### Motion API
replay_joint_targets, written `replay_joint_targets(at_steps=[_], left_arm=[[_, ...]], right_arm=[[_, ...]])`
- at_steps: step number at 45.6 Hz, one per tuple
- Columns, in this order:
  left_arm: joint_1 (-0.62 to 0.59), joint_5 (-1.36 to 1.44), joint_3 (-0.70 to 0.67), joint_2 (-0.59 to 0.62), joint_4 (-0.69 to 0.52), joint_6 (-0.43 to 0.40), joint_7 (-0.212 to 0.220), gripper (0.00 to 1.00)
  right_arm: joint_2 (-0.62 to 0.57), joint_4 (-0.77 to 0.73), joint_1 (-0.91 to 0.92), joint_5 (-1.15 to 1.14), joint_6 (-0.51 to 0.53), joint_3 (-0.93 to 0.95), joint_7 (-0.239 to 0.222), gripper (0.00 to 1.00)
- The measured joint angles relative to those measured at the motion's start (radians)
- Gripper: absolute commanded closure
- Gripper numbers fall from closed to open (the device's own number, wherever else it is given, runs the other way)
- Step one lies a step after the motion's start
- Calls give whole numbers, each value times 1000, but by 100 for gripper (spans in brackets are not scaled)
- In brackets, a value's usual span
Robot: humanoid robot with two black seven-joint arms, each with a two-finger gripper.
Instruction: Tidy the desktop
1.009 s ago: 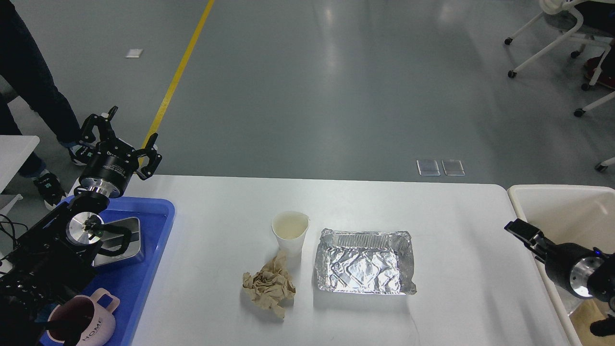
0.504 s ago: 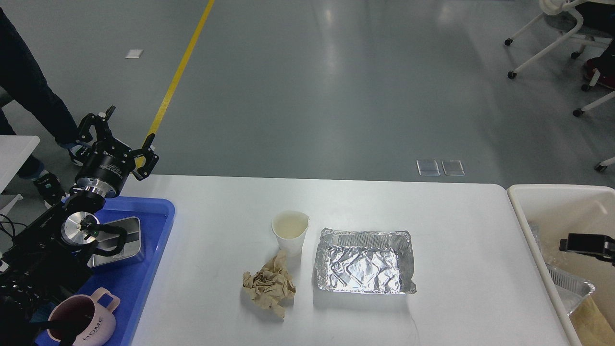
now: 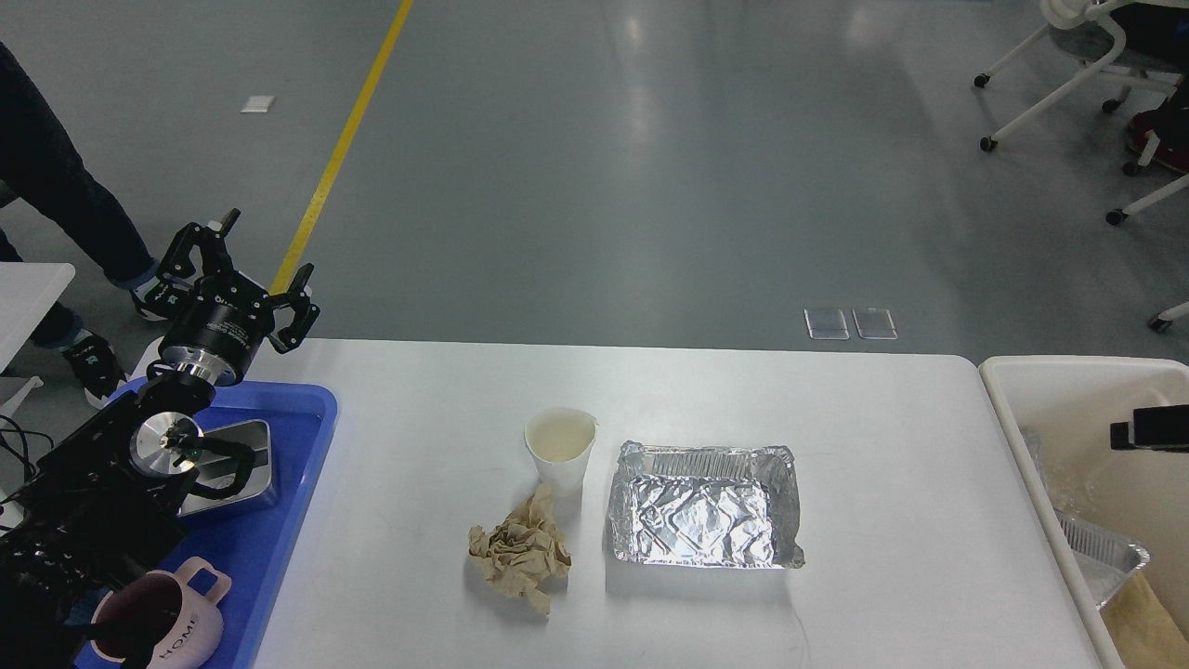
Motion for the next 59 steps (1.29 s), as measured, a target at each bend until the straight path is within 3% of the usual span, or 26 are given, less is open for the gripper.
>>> replay_joint_targets(at_steps=[18,29,39,49,54,59], left_arm=[[3,0,0,-7,0,3,-5,3],[4,-2,0,-7,0,5,-6,3],[5,-2,0,-5,0,5,-6,3],[5,-2,1,-1,0,5,-6,3],[3,-2,0,-1,0,10,-7,3],[0,-2,-1,-2,0,19,-8,3]], right_arm=[[113,2,10,0,-57,11,0,0],[255,11,9,-26,-116,50,1,0],[476,23,9,-222,-201,129,6,0],[553,54,7,-404,-245,159,13,0],[562,54,7,-467,-336,158,10,0],[619,35,8,-499,-501,146,3,0]])
